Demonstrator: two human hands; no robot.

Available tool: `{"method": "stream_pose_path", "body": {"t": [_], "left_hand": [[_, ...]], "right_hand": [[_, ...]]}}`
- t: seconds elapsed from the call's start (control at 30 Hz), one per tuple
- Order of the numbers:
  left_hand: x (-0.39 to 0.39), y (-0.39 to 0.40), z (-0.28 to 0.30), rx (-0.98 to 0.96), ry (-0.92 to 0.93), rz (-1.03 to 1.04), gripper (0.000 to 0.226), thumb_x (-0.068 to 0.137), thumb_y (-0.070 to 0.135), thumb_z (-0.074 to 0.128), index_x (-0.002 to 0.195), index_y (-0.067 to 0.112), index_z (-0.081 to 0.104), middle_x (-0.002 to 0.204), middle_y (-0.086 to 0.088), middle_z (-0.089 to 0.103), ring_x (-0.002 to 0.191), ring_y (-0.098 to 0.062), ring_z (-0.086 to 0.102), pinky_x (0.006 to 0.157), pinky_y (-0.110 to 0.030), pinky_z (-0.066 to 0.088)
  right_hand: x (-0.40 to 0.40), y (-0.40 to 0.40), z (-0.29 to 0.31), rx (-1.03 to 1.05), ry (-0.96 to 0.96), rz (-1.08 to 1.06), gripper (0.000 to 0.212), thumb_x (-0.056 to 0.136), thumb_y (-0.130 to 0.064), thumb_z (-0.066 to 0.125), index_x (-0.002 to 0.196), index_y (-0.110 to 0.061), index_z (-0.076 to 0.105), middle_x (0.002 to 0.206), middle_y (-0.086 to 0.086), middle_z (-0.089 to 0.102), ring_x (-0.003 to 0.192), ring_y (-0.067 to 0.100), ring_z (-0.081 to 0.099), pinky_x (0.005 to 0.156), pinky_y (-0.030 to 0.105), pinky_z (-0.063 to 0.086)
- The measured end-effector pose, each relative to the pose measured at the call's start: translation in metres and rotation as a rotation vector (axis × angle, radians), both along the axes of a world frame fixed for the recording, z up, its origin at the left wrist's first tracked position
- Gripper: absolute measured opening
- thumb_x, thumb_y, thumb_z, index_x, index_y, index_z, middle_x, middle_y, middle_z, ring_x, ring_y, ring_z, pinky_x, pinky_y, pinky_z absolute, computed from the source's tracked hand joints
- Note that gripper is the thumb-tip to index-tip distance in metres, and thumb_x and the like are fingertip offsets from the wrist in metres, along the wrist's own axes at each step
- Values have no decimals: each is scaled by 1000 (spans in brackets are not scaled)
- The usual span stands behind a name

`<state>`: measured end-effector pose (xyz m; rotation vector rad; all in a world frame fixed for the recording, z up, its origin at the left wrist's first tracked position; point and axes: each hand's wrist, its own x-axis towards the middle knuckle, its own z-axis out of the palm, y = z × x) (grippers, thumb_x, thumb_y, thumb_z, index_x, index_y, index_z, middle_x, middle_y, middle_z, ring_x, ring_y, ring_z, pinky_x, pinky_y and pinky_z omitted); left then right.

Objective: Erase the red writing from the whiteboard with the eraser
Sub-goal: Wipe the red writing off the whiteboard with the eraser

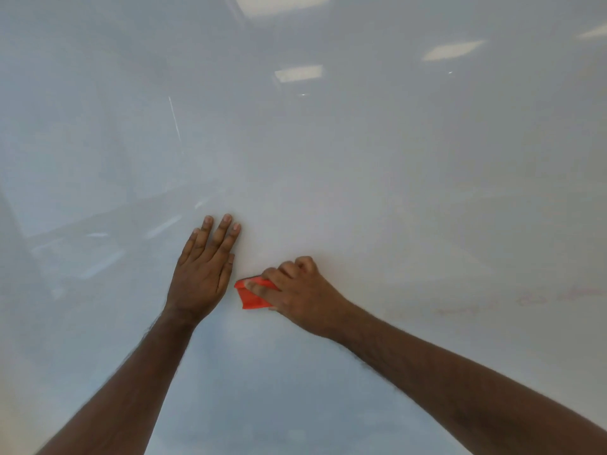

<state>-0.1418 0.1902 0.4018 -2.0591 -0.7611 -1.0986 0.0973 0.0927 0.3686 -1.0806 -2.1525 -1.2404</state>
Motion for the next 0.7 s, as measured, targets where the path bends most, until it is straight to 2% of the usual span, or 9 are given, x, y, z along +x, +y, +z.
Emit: {"method": "stream_pose_path", "body": {"t": [0.17, 0.27, 0.4, 0.53, 0.7], "left_hand": [[4, 3, -5, -25, -25, -23, 66, 113, 34, 40, 174, 19, 22, 184, 1, 15, 171, -30, 9, 139, -43, 5], [6, 5, -8, -28, -57, -24, 68, 113, 37, 40, 175, 19, 20, 184, 1, 13, 171, -30, 9, 139, -45, 4], [14, 6, -11, 2, -64, -17, 72, 111, 37, 41, 175, 14, 17, 184, -5, 12, 171, -35, 8, 139, -50, 4], [20, 3, -12, 14, -37, -15, 76, 108, 36, 43, 174, 7, 16, 184, -9, 8, 170, -36, 4, 138, -51, 2], [35, -3, 2, 21, -12, -28, 73, 110, 37, 42, 173, 8, 20, 183, -7, 10, 171, -31, 0, 139, -48, 0]], "right_hand": [[10, -8, -43, -43, -107, 35, 63, 90, -22, 67, 149, -30, 44, 122, 0, 53, 93, 24, 51, 83, 42, 42], [44, -20, -71, -48, -154, 57, 53, 96, -22, 59, 148, -29, 47, 119, -2, 54, 92, 23, 50, 85, 42, 43], [106, -42, -98, -96, -203, 28, 49, 103, -18, 48, 151, -28, 43, 119, -2, 54, 94, 24, 53, 89, 44, 40], [164, -62, -97, -86, -226, -8, 49, 106, -19, 45, 154, -29, 40, 124, -2, 58, 96, 24, 56, 91, 46, 39], [214, -84, -65, -23, -218, -24, 49, 105, -27, 56, 153, -30, 44, 125, 0, 61, 93, 25, 60, 87, 46, 40]]}}
